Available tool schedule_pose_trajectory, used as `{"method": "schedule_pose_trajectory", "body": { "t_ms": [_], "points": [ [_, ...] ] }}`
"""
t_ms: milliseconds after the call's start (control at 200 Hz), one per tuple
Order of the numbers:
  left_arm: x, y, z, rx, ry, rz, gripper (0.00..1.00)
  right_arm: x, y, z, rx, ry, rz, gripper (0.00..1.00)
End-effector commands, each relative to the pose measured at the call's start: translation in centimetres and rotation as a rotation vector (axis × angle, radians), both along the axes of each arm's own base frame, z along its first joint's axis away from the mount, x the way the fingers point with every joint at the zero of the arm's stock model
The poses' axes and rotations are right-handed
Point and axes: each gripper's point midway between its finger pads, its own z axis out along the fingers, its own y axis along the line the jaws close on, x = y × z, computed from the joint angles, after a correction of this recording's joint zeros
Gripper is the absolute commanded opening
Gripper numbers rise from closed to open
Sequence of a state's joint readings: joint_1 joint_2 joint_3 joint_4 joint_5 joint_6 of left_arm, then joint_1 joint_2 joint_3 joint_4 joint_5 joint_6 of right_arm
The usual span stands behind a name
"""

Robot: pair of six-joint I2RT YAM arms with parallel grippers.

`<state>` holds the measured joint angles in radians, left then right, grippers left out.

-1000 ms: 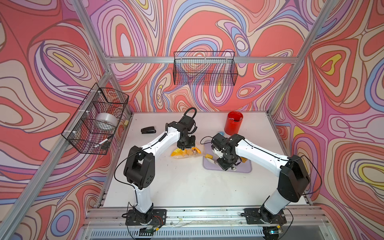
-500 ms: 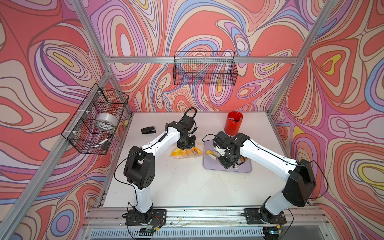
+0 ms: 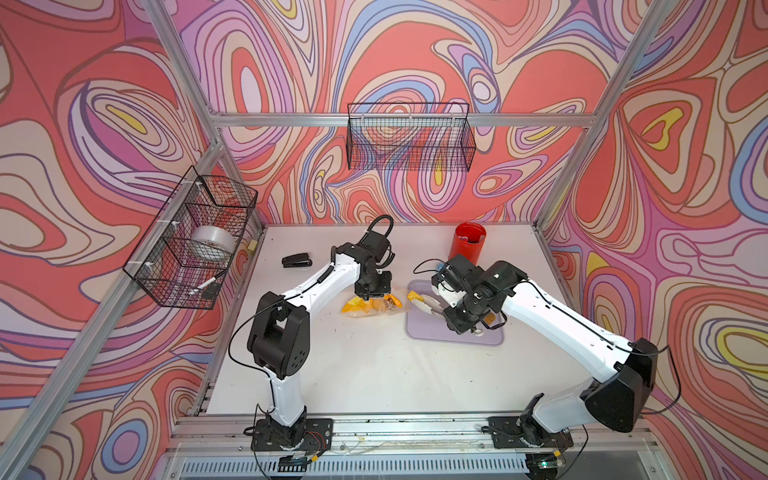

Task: Put the cookies into a resealable bag to prevent moisture
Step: Place the cookie in the ziploc bag.

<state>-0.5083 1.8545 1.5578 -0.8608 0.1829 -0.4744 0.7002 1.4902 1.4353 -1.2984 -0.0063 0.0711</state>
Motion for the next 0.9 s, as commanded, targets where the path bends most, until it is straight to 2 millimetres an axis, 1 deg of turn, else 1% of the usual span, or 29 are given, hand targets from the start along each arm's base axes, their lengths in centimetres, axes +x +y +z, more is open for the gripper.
{"method": "schedule_pose_trajectory", "body": {
  "t_ms": [0,265,351,441,496,591,781,896],
  "points": [
    [0.2,0.1,0.5,-0.004,-0.003,0.000,0.00,1.0,2.3,-0.4,0.045,-0.001,0.056,0.32],
    [0.0,0.0,0.4,-0.010,0.004,-0.004,0.00,4.0,5.4,-1.2,0.088,-0.033,0.103,0.32],
    [0.0,0.0,0.5,-0.013,0.004,-0.006,0.00,4.8,6.4,-1.4,0.107,-0.039,0.116,0.35],
    [0.0,0.0,0.6,-0.011,0.000,-0.007,0.00,5.2,6.8,-2.0,0.101,-0.033,0.119,0.40],
    [0.0,0.1,0.6,-0.007,-0.002,-0.007,0.00,5.2,6.6,-2.4,0.085,-0.024,0.113,0.43],
    [0.0,0.2,0.5,0.000,-0.005,-0.004,0.00,4.6,5.8,-2.2,0.075,-0.029,0.108,0.44],
    [0.2,0.3,-0.1,0.011,0.003,0.004,0.00,2.0,3.7,0.4,0.102,-0.035,0.093,0.46],
    [0.2,0.3,-0.1,0.016,0.007,0.005,0.00,0.7,1.2,1.7,0.107,-0.033,0.023,0.46]
  ]
}}
